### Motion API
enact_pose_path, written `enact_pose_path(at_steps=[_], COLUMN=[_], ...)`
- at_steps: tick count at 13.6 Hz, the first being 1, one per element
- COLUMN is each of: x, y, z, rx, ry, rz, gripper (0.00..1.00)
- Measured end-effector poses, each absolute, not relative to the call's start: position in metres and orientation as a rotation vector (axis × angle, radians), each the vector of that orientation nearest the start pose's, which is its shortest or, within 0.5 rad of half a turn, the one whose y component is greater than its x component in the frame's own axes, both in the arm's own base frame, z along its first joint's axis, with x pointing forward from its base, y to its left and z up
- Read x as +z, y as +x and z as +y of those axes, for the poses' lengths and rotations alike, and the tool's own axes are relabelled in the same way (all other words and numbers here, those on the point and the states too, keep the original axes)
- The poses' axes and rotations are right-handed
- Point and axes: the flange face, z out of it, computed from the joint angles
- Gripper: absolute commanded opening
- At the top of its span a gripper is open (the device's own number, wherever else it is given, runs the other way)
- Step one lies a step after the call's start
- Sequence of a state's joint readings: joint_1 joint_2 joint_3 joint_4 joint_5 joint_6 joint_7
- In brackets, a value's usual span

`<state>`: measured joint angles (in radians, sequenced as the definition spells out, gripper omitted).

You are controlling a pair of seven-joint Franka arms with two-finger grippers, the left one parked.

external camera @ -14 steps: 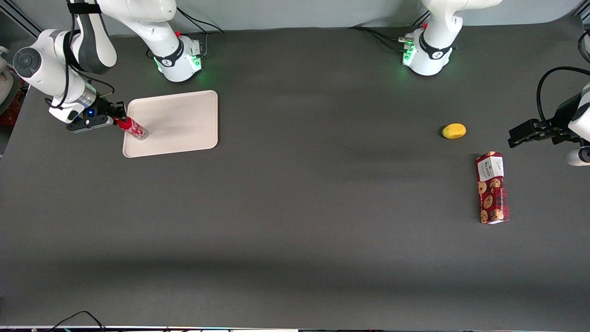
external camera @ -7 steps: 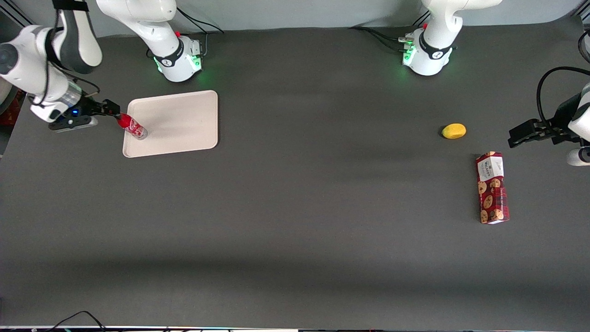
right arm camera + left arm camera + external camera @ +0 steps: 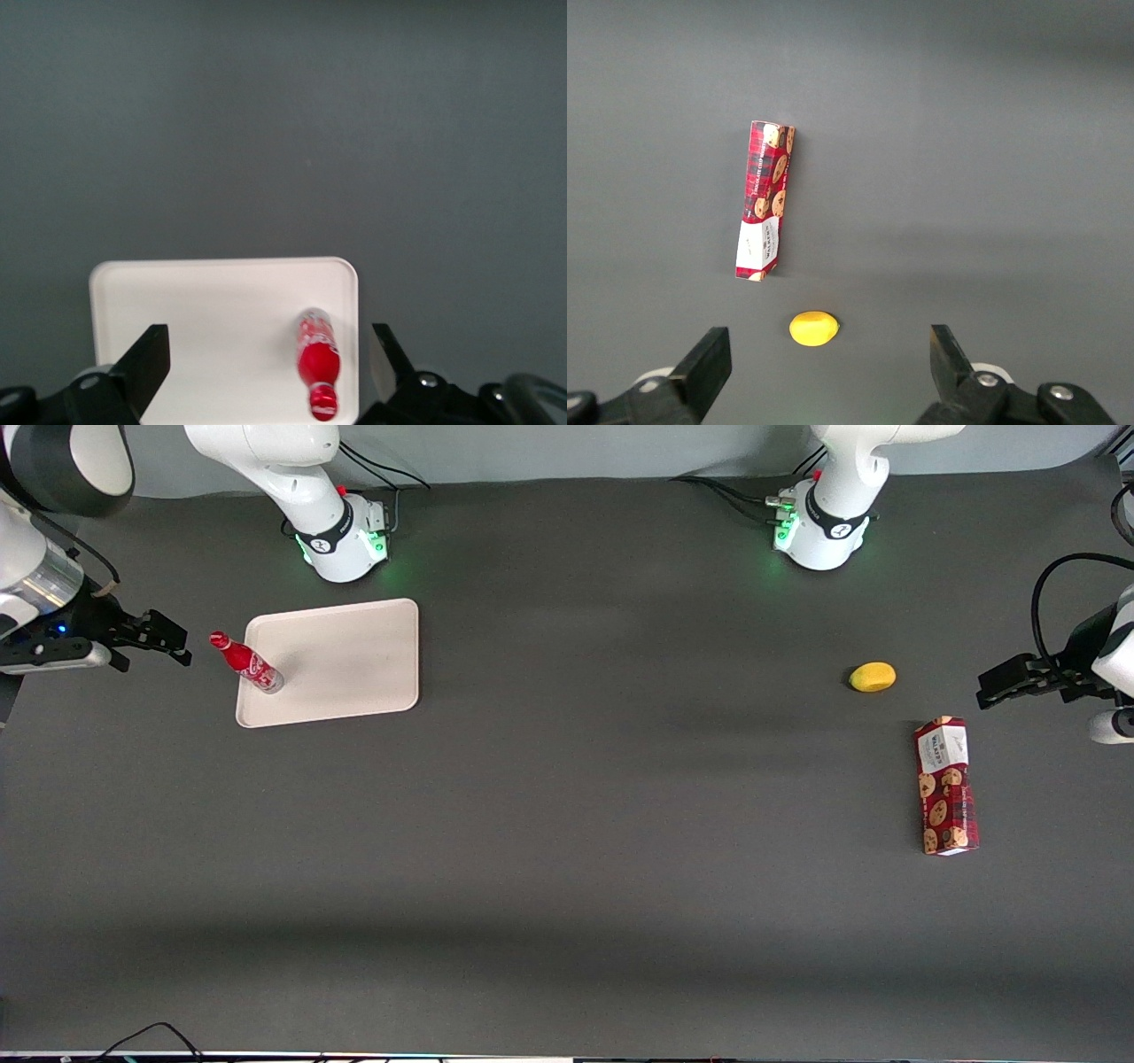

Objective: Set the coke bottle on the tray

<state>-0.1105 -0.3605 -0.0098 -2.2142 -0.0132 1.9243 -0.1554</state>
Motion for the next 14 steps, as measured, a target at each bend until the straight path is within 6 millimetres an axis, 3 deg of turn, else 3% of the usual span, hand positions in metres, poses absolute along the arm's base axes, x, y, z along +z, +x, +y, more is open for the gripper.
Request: enact_pose_path(at_steps=[3,5,10,14], x=[0.588,0.613,0.649,0.645], y=[0.459,0.464,0.478,0.484], z=[0.006,0.028,0.035,0.035], rx=[-0.145,-0.178,-0.27,-0.206], ry=[-3.182,-3.171,-3.131,-3.127], rz=[0.046,0.047,0.097,0.102], gripper=[1.0,1.0,1.0,1.0])
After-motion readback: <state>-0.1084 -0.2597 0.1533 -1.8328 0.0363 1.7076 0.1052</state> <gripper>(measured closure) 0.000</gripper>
